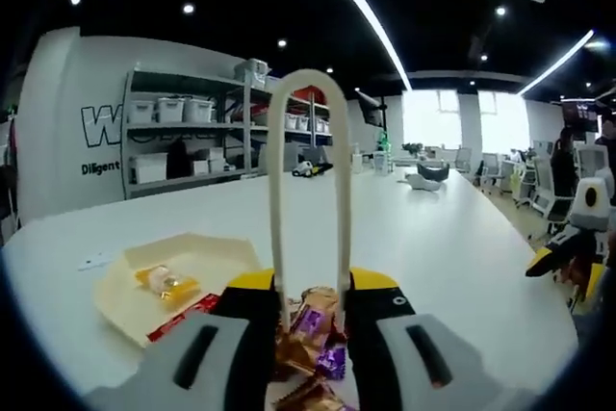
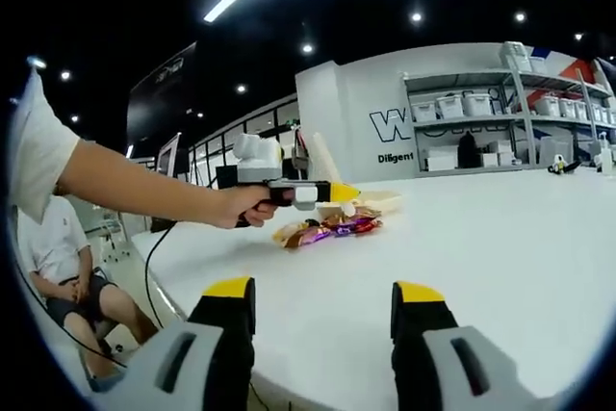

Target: Place the target food into the container with the food tongs after gripping and lifting it, then release it inside without dropping or visibly crushing the food.

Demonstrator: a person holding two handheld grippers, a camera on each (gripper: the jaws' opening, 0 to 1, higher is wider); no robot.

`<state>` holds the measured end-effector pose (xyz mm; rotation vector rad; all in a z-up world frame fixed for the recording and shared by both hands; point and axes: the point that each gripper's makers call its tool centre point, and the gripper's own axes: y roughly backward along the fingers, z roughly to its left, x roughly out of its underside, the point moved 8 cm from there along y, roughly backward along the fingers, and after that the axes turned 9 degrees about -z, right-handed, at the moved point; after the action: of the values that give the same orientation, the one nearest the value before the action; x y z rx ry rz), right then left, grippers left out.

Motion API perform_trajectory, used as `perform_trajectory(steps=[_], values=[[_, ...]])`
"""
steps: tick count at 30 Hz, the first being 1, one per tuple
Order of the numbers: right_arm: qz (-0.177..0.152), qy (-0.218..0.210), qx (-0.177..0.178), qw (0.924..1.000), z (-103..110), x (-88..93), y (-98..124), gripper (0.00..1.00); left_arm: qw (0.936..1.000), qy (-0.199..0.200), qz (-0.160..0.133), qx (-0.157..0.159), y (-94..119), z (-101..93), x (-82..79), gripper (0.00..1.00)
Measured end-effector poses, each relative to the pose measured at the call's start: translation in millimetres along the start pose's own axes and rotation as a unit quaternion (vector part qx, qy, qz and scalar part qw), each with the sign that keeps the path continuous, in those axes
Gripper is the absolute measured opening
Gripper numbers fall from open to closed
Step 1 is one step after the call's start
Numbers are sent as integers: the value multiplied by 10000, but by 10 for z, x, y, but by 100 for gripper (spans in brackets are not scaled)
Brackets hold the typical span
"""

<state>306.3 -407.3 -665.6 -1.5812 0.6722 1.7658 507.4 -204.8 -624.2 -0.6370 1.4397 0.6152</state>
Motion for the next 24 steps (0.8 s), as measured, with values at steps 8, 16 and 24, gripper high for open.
perform_trajectory(steps=[8,16,24], values=[[-17,63,-26,10000,-27,-71,-14,53,9996,-171,27,210,-41,13,-22,26],[-36,15,26,10000,-59,-90,3,53,9984,-336,322,316,-100,24,75,26],[-24,54,-32,10000,-32,-109,-29,52,9979,-331,449,336,-76,14,108,28]])
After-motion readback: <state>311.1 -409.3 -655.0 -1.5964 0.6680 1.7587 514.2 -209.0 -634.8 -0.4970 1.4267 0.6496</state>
